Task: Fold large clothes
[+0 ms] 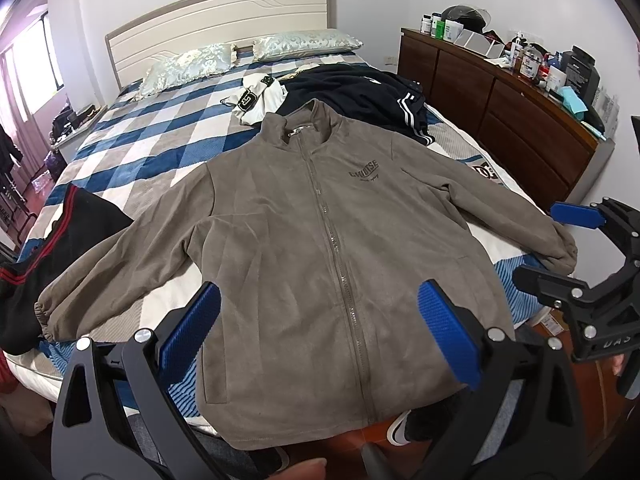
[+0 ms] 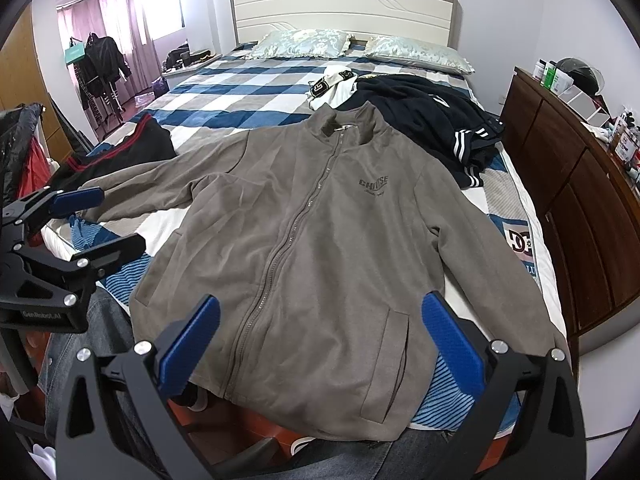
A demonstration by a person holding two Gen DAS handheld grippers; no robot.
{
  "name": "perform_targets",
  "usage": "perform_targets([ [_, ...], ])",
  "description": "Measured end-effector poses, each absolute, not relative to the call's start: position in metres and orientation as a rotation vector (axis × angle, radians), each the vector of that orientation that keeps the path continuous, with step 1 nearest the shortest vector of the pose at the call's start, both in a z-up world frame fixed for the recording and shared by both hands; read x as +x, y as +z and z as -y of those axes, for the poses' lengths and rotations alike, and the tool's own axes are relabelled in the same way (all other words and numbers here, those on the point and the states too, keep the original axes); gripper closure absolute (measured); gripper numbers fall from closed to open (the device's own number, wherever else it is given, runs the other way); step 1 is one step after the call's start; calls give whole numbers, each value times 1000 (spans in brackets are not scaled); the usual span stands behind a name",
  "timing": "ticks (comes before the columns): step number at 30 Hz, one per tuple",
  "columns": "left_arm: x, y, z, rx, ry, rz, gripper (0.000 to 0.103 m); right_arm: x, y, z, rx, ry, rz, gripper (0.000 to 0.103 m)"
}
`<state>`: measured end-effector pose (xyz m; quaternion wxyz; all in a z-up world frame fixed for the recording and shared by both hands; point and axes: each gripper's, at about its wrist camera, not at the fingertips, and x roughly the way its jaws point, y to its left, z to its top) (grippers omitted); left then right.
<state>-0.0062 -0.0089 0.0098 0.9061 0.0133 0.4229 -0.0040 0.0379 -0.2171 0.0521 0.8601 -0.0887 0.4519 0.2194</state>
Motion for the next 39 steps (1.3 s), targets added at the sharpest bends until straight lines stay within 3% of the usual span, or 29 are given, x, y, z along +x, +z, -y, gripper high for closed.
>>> perform_targets([
  [39, -11, 5, 9, 17, -28, -867, 6, 44, 60, 235, -113, 465, -929, 4],
])
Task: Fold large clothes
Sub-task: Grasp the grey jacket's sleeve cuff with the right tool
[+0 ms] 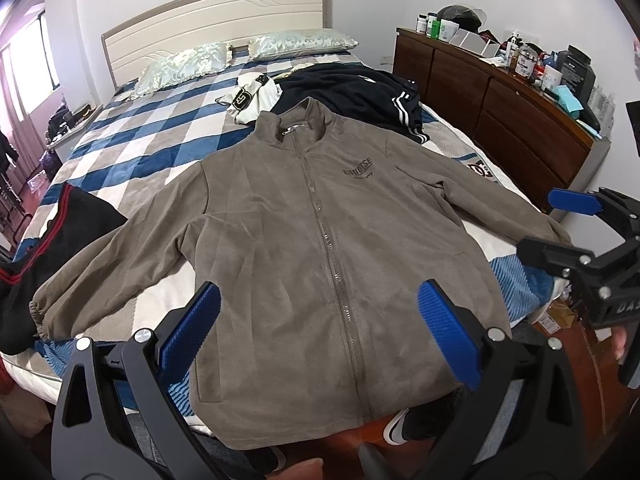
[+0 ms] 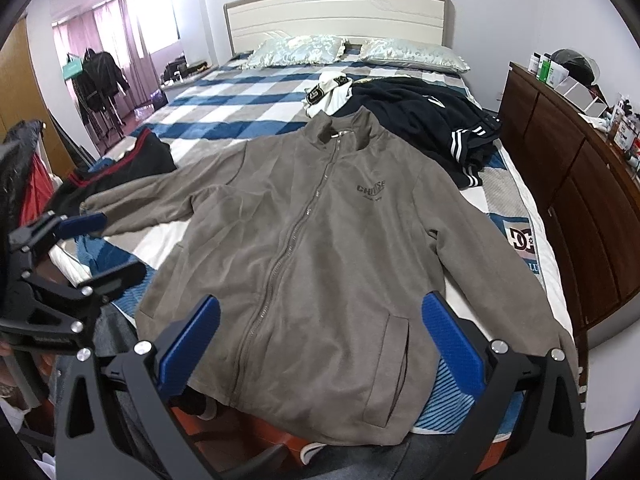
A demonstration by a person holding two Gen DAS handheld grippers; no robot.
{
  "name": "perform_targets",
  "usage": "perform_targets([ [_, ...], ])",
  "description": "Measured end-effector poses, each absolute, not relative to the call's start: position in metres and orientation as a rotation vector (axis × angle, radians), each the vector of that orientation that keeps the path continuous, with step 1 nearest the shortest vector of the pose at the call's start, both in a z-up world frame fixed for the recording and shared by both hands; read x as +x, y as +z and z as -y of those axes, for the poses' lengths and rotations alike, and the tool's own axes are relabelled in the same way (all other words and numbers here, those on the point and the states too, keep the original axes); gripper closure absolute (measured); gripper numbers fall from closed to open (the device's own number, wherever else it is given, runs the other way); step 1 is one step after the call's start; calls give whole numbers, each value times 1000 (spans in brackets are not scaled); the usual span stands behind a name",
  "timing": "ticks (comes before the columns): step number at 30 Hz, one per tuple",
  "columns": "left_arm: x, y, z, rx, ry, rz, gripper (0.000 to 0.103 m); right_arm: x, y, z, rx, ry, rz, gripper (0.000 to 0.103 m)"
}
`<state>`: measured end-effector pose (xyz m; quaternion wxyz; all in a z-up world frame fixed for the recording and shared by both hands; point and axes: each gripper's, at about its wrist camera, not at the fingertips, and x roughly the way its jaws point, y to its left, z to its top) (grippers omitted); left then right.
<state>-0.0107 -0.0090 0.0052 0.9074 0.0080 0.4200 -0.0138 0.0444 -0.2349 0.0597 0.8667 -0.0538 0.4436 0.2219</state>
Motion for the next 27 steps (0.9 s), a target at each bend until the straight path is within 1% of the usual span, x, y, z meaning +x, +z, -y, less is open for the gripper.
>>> perform_targets([
  [5, -9, 2, 16, 0, -47, -862, 6, 44, 67, 262, -44, 449, -856, 4],
  [8, -8, -3, 27, 1, -81, -863, 6, 41, 66, 290, -50, 405, -748, 4],
  [11, -9, -7, 43, 19, -118, -830, 6, 49, 52, 325, -52, 265, -796, 4],
  [13, -10, -9, 55, 24, -151, -810, 6, 53, 40, 362, 31, 205, -806, 4],
  [15, -8, -13, 65, 19, -189, -813, 6, 57, 24, 401, 128, 159, -813, 4],
  [19, -1, -26, 83, 19, -249, -834, 6, 61, -26, 490, 305, 20, -863, 4],
  [24, 5, -42, 107, 43, -313, -838, 6, 60, -85, 568, 388, -119, -891, 4],
  [27, 13, -56, 125, 50, -354, -845, 6, 57, -110, 600, 399, -186, -879, 4],
])
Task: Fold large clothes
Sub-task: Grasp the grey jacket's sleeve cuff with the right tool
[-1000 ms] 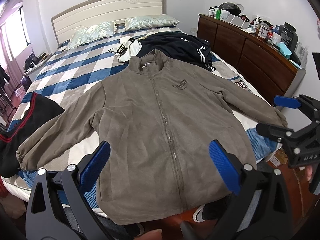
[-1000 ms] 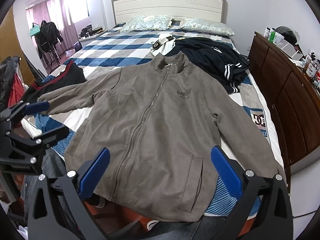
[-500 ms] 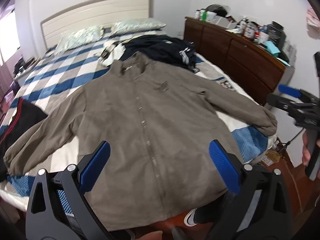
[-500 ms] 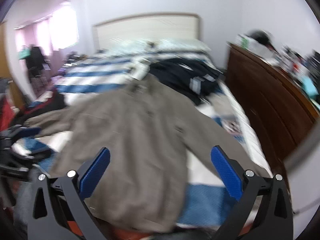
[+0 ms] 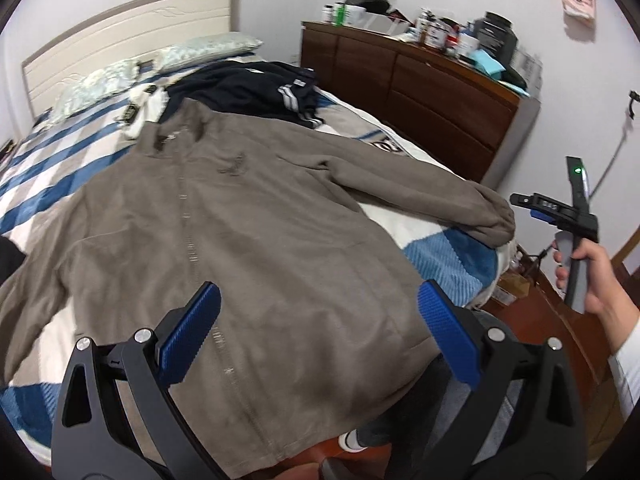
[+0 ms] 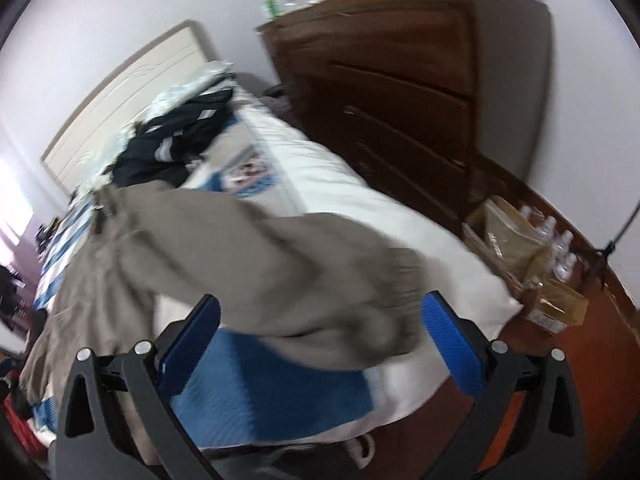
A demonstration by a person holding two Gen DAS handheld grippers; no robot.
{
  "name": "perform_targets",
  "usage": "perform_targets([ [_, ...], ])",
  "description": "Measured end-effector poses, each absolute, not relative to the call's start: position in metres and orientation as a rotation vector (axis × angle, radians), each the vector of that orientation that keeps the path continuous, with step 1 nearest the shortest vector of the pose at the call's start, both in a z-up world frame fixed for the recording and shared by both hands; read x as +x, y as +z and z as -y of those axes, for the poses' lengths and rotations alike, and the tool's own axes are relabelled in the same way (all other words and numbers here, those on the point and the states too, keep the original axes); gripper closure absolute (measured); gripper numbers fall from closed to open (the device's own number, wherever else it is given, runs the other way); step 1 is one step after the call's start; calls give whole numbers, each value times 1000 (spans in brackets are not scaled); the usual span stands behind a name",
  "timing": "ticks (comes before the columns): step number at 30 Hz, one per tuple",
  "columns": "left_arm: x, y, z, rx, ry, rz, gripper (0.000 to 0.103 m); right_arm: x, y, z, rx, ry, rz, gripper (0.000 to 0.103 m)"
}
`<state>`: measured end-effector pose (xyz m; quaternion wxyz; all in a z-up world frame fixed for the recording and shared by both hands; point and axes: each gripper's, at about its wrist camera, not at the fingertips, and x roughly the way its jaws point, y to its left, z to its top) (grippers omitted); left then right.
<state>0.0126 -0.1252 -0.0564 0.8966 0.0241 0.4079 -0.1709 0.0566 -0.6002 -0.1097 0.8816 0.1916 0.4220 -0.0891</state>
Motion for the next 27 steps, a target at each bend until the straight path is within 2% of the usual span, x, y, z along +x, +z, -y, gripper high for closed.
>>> perform_targets([
  [7, 45, -112, 187, 17, -510, -917, 6, 65, -153, 639, 475, -112, -902, 4],
  [12, 56, -145, 224, 51, -612, -965, 6, 74, -161, 643, 545, 14, -868, 4],
  [14, 61, -159, 232, 34, -637, -1013, 6, 81, -159, 635, 514, 76, -886, 7],
  [16, 65, -172, 234, 29, -640, -1067, 6, 91, -160, 624, 461, 98, -940, 24],
  [20, 69, -190, 235, 31, -643, -1114, 6, 104, -167, 615, 421, 73, -1016, 28],
  [21, 71, -194, 235, 27, -642, -1128, 6, 105, -169, 618, 439, 60, -1028, 36],
  [22, 73, -198, 233, 20, -638, -1143, 6, 106, -170, 620, 445, 42, -1037, 52],
  [25, 75, -205, 232, 19, -644, -1160, 6, 102, -167, 629, 508, 43, -1035, 75],
  [27, 73, -205, 231, 37, -654, -1161, 6, 101, -158, 621, 486, 36, -1033, 78],
])
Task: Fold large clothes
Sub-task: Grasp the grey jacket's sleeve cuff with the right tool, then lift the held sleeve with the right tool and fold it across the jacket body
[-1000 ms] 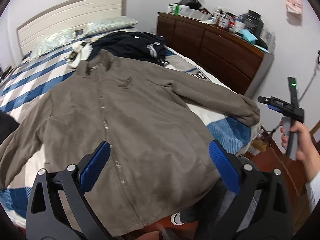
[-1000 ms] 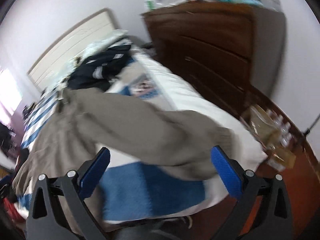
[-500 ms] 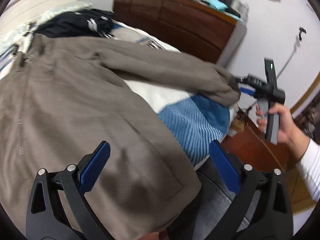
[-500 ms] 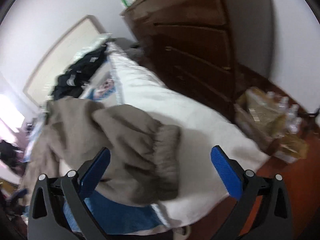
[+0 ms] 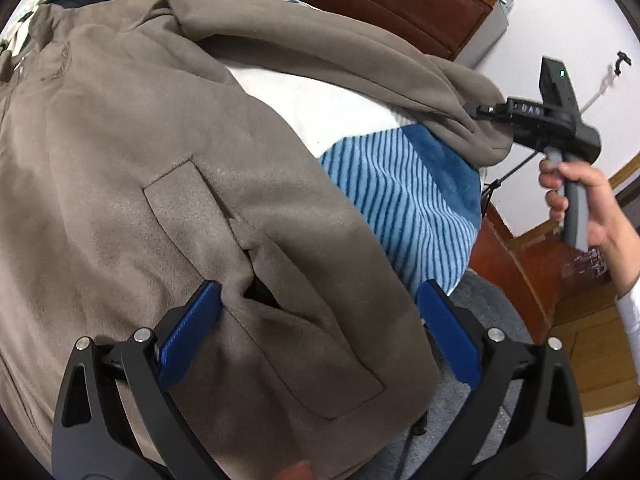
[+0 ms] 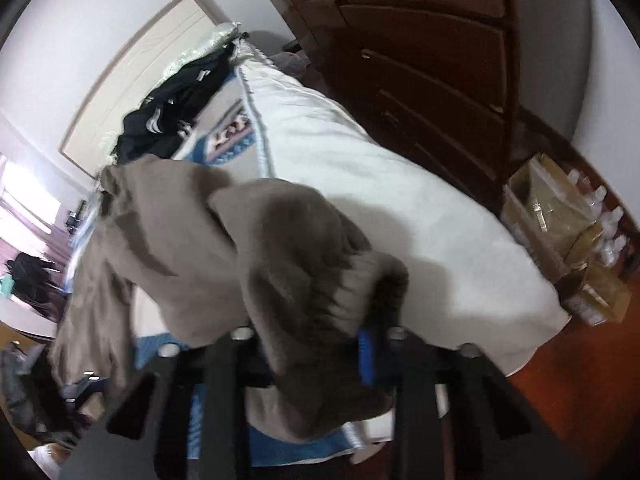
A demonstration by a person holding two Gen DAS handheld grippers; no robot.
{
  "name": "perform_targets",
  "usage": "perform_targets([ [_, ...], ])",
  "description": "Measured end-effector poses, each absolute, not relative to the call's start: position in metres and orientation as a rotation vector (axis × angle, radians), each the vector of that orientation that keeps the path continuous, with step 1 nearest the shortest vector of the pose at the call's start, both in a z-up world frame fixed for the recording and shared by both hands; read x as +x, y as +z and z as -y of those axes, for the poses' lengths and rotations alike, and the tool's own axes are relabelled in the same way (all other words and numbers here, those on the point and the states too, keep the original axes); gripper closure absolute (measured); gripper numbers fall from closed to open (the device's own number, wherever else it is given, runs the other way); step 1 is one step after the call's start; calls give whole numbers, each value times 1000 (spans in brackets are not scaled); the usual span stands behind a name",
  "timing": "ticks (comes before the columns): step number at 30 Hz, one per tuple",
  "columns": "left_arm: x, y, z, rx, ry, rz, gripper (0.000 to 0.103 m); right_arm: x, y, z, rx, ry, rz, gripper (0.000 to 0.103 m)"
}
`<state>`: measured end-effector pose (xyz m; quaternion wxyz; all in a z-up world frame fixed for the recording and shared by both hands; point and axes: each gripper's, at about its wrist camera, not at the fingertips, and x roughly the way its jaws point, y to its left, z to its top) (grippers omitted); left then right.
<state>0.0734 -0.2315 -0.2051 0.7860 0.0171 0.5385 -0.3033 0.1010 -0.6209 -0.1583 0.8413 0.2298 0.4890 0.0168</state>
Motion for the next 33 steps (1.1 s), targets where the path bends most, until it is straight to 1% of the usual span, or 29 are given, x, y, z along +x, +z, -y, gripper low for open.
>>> perform_targets([
  [4, 74, -193, 227, 26, -671, -1138, 6, 100, -131, 603, 465, 50, -994, 80],
  [6, 71, -179, 216, 18, -669, -1105, 6, 100, -103, 591, 453, 52, -941, 80],
  [10, 65, -144, 183, 15, -651, -1032, 6, 112, -56, 564, 445, 76, -876, 80],
  [15, 61, -124, 131, 43, -585, -990, 6, 134, -5, 516, 450, 131, -836, 80],
  [21, 67, -137, 58, 8, -483, -1001, 6, 164, 48, 444, 399, 208, -797, 80],
  [26, 65, -161, -2, -43, -390, -1047, 6, 191, 88, 381, 360, 275, -763, 80],
  [30, 60, -171, -39, -93, -314, -1086, 6, 216, 117, 317, 314, 339, -746, 80],
  [33, 55, -176, -50, -136, -327, -1105, 6, 230, 128, 274, 269, 386, -747, 80],
])
